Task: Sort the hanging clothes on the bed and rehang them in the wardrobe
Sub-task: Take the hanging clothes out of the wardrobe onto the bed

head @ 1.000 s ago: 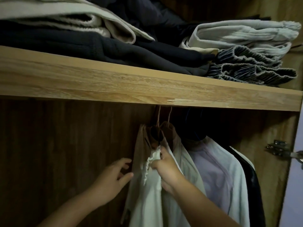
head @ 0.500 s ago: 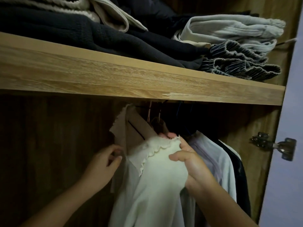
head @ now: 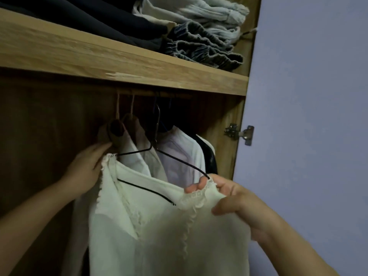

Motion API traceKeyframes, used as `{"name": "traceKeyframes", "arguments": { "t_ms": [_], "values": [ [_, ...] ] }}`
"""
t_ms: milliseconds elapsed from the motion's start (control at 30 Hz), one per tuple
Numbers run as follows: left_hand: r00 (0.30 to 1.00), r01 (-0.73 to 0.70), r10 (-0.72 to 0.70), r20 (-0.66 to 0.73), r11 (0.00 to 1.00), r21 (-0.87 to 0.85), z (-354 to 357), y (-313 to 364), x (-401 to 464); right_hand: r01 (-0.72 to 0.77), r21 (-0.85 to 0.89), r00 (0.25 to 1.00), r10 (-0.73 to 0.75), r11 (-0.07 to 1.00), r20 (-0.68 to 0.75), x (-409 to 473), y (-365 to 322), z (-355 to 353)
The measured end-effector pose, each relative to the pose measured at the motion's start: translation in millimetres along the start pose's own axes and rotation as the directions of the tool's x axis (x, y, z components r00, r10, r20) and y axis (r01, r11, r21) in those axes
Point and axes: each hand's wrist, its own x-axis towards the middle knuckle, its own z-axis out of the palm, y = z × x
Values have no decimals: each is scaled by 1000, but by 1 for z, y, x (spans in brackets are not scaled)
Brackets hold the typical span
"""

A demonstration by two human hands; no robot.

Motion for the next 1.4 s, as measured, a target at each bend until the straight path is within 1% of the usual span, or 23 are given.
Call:
{"name": "traceKeyframes", "arguments": {
  "t_ms": [67, 100, 167, 233, 300, 333, 367, 400, 433, 467, 533, 600, 667, 800, 933, 1033, 1133, 1200, 1300, 1400],
  "values": [
    [995, -86, 83, 56, 995, 43, 10, 13, -10, 8, 22, 1000, -8, 1000, -3, -29, -4, -9],
    [990, -133, 130, 61, 990, 44, 11, 25, -16, 11, 4, 1000, -11, 1000, -6, -46, -7, -13],
    [971, -230, 230, 61, 973, -6, 12, 57, -32, 1, -63, 999, -4, 998, -41, -81, -14, -22],
    [967, -246, 250, 58, 967, -63, 14, 93, -52, -33, -156, 990, 10, 987, -144, -120, -22, -32],
    [967, -253, 254, 29, 967, -33, 20, 125, -71, -82, -288, 957, -5, 954, -290, -158, -29, -42],
    [965, -262, 262, 14, 965, -10, 24, 140, -81, -117, -375, 936, -24, 919, -351, -178, -31, -48],
    [962, -274, 274, 1, 962, 0, 29, 154, -90, -166, -489, 916, -50, 856, -398, -196, -34, -52],
    [956, -293, 293, -12, 956, 1, 34, 168, -99, -225, -595, 897, -75, 771, -435, -215, -35, -56],
    [948, -316, 316, -33, 949, 1, 39, 183, -108, -277, -665, 876, -101, 693, -471, -233, -36, -61],
    [940, -337, 337, -51, 941, -1, 44, 197, -116, -323, -701, 845, -140, 636, -516, -251, -36, -66],
    [931, -362, 360, -51, 932, -27, 52, 227, -133, -384, -733, 744, -283, 562, -606, -286, -36, -69],
    [924, -382, 381, -32, 920, -90, 64, 254, -146, -438, -757, 637, -427, 485, -642, -318, -35, -66],
    [901, -429, 435, -1, 888, -168, 75, 282, -155, -501, -741, 536, -512, 448, -671, -351, -33, -65],
    [851, -480, 524, 37, 804, -351, 100, 334, -165, -659, -654, 373, -593, 372, -714, -412, -34, -62],
    [769, -499, 630, 108, 697, -515, 128, 381, -170, -799, -515, 186, -687, 310, -702, -456, -37, -51],
    [723, -461, 676, 141, 625, -630, 147, 417, -177, -864, -374, 14, -726, 338, -687, -484, -37, -39],
    [679, -429, 720, 143, 547, -719, 159, 453, -189, -903, -251, -110, -750, 350, -652, -509, -35, -22],
    [646, -418, 752, 130, 491, -764, 164, 473, -197, -909, -171, -193, -748, 380, -635, -523, -32, -6],
    [598, -378, 790, 136, 427, -822, 171, 501, -215, -907, -83, -281, -741, 412, -610, -539, -23, 24],
    [530, -319, 835, 145, 355, -879, 173, 525, -240, -908, 25, -356, -738, 419, -573, -553, -12, 57]
  ]
}}
